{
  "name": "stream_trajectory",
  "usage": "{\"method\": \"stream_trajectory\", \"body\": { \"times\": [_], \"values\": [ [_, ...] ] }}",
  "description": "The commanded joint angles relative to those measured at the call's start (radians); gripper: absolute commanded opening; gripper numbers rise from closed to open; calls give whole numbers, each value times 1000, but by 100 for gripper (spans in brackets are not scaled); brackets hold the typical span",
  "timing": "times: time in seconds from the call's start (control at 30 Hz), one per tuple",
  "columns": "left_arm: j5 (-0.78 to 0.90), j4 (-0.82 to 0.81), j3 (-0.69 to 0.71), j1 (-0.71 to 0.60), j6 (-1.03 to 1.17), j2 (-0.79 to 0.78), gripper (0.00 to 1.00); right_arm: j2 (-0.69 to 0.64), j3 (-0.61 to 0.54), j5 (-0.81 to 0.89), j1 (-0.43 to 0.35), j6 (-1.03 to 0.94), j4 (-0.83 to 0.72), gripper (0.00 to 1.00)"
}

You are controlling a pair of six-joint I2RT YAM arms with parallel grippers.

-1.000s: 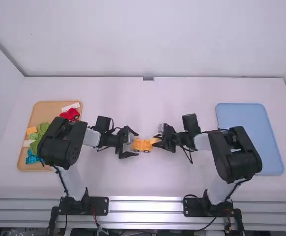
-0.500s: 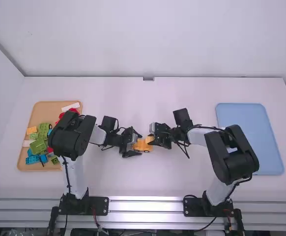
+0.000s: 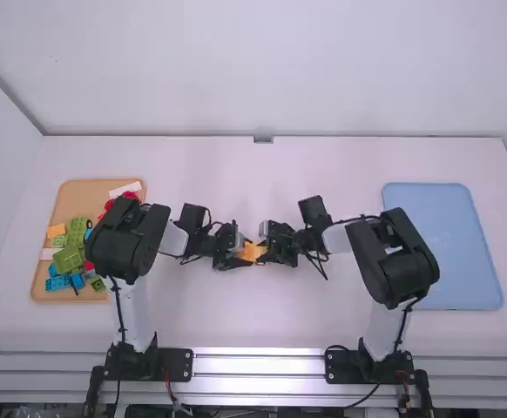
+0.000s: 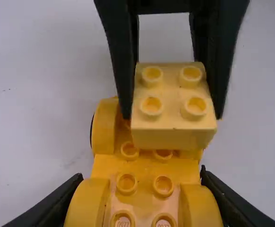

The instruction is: Assemble lego blocks to make yellow taxi

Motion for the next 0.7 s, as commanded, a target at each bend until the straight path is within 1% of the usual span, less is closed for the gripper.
{"method": "stream_trajectory", "body": {
  "times": [0.0, 0.1, 0.23, 0.57, 0.67],
  "values": [
    [-35, 13, -18, -4, -47, 18, 57, 8, 55, 24, -1, -50, -42, 5],
    [-45, 76, -34, -4, -91, 18, 61, 8, 63, 20, -2, -59, -61, 5],
    [-74, 122, -53, -4, -120, 18, 61, 8, 63, 36, -2, -59, -47, 5],
    [-64, 98, -60, -4, -114, 18, 58, 8, 62, 42, -2, -89, -40, 4],
    [-63, 95, -61, -4, -114, 18, 59, 8, 62, 42, 0, -90, -39, 4]
  ]
}}
